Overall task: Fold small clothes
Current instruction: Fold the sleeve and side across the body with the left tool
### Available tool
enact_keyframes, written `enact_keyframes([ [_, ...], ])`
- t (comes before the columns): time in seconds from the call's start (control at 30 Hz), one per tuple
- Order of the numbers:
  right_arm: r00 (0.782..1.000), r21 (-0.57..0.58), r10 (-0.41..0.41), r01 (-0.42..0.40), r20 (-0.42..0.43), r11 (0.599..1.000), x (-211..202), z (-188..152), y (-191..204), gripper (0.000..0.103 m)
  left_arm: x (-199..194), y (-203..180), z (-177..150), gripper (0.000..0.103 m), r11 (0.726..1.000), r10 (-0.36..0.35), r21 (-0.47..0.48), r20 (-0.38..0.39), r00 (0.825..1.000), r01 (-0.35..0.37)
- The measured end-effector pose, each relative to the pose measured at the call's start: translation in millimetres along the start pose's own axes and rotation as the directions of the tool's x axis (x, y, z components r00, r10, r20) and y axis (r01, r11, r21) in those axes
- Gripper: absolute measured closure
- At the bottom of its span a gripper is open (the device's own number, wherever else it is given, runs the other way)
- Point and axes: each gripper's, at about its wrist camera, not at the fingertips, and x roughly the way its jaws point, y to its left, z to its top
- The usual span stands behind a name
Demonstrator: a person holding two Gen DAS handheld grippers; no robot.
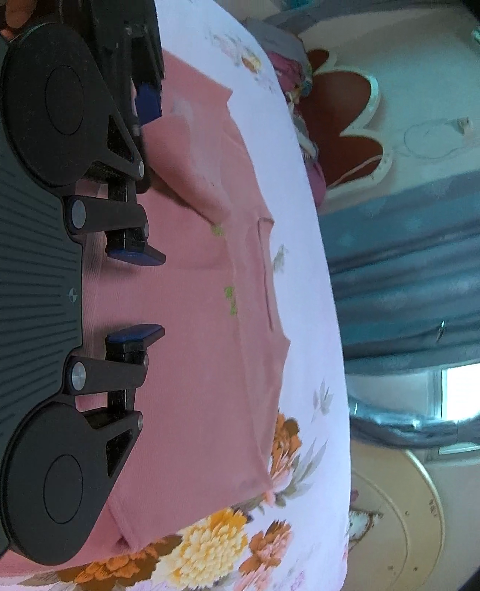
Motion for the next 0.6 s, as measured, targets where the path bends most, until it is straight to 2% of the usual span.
enact_keyframes([
  [0.07, 1.000, -0.020, 0.028, -0.028, 0.001, 0.999, -0.5, 0.0, 10.3, 0.059, -13.5, 3.7, -5.8, 0.032, 0.999, 0.039, 0.019, 0.015, 0.999, -0.039],
  [0.1, 0.999, -0.031, 0.041, -0.041, 0.004, 0.999, -0.7, -0.7, 16.7, 0.038, -19.2, 8.7, -8.7, 0.031, 0.998, 0.057, 0.013, 0.018, 0.998, -0.058],
  [0.13, 0.999, -0.047, 0.053, -0.053, 0.012, 0.998, -0.2, -1.2, 23.2, 0.028, -25.2, 15.2, -10.9, 0.030, 0.997, 0.082, -0.002, 0.019, 0.996, -0.082],
  [0.2, 0.997, -0.095, 0.081, -0.079, 0.019, 0.992, 0.2, -1.8, 38.7, 0.028, -36.5, 28.8, -12.5, 0.030, 0.990, 0.138, -0.029, 0.013, 0.990, -0.137],
  [0.3, 0.993, -0.175, 0.114, -0.112, 0.005, 0.978, 4.1, -7.1, 66.2, 0.029, -50.0, 53.0, -25.1, 0.030, 0.970, 0.235, -0.069, 0.001, 0.972, -0.234],
  [0.4, 0.994, -0.266, 0.104, -0.105, -0.018, 0.958, 17.5, -16.9, 90.2, 0.029, -57.2, 72.5, -36.4, 0.031, 0.947, 0.304, -0.098, -0.030, 0.952, -0.305],
  [0.53, 0.997, -0.336, 0.077, -0.083, -0.032, 0.938, 35.0, -27.2, 110.5, 0.029, -62.4, 86.9, -47.1, 0.032, 0.928, 0.341, -0.141, -0.054, 0.939, -0.345],
  [0.6, 0.998, -0.356, 0.061, -0.067, -0.029, 0.932, 42.6, -29.4, 114.8, 0.029, -64.6, 91.1, -50.2, 0.032, 0.924, 0.344, -0.154, -0.061, 0.937, -0.349],
])
